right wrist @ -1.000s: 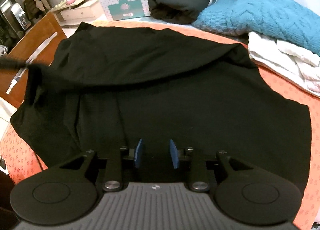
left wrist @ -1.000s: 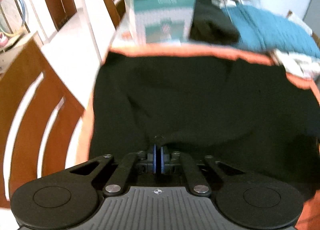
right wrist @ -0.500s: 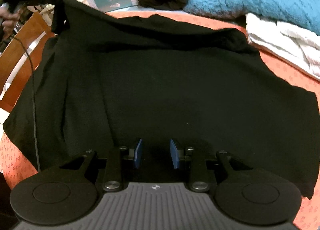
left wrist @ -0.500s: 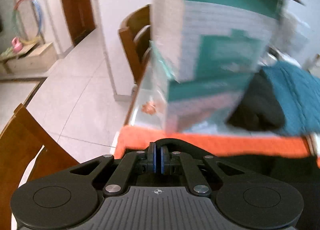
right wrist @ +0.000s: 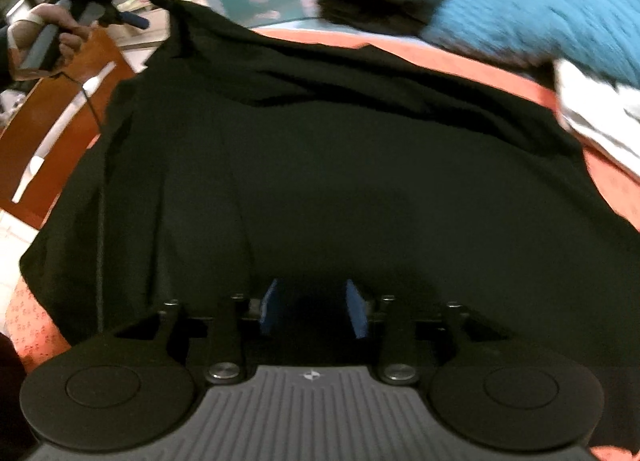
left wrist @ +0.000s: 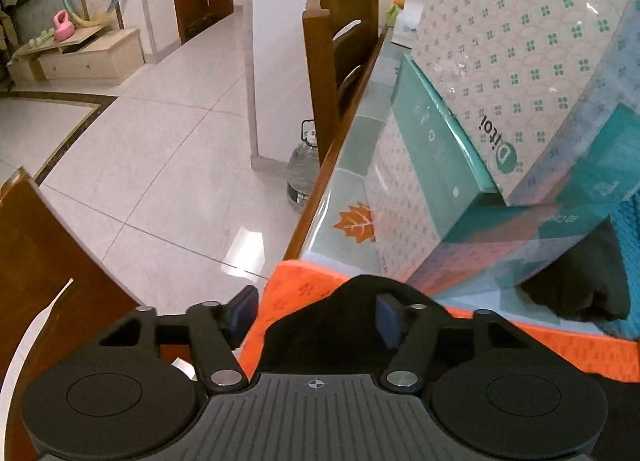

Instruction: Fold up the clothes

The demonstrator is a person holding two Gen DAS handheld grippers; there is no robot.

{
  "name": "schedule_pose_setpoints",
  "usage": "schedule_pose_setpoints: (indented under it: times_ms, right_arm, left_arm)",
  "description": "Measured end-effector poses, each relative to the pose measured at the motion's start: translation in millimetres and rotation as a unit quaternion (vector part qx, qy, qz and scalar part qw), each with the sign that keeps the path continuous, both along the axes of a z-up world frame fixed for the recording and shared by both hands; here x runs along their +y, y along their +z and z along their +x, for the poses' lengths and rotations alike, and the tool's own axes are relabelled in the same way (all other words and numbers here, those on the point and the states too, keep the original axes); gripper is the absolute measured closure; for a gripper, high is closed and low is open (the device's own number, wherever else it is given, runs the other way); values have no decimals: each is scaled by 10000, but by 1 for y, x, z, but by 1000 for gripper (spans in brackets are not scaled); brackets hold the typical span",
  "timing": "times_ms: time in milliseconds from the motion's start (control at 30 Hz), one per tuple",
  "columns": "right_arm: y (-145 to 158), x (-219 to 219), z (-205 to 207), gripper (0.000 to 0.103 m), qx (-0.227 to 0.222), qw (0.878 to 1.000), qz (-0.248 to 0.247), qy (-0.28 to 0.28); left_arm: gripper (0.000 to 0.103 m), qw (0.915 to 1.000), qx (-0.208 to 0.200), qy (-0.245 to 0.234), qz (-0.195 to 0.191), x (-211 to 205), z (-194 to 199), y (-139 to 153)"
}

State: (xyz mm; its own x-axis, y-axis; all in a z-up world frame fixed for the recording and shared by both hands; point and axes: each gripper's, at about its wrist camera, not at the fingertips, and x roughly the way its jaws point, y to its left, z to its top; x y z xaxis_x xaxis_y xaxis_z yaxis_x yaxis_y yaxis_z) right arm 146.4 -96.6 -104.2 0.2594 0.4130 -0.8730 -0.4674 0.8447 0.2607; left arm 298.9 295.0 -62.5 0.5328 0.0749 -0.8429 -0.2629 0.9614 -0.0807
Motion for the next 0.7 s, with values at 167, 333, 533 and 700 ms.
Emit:
schedule_pose_setpoints:
  times_ms: [167,333,533,700]
  right_arm:
    - [1,28,-2,49,-3,9991,1,412]
    - [-3,48,-19,49,-11,9974,-66,724]
    - [-2,64,-38,70,-159,9943,-313,1006]
    - [12,60,-53,100,-180,9954,-156,932]
  left_arm:
    - [25,10000,38,-52,-34,4,-30,10]
    - [24,9997,50,-16,253,8,-68,26]
    - [22,9999,60,136,49,18,-120,38]
    - [22,9997,77,199,-154,19,-160,41]
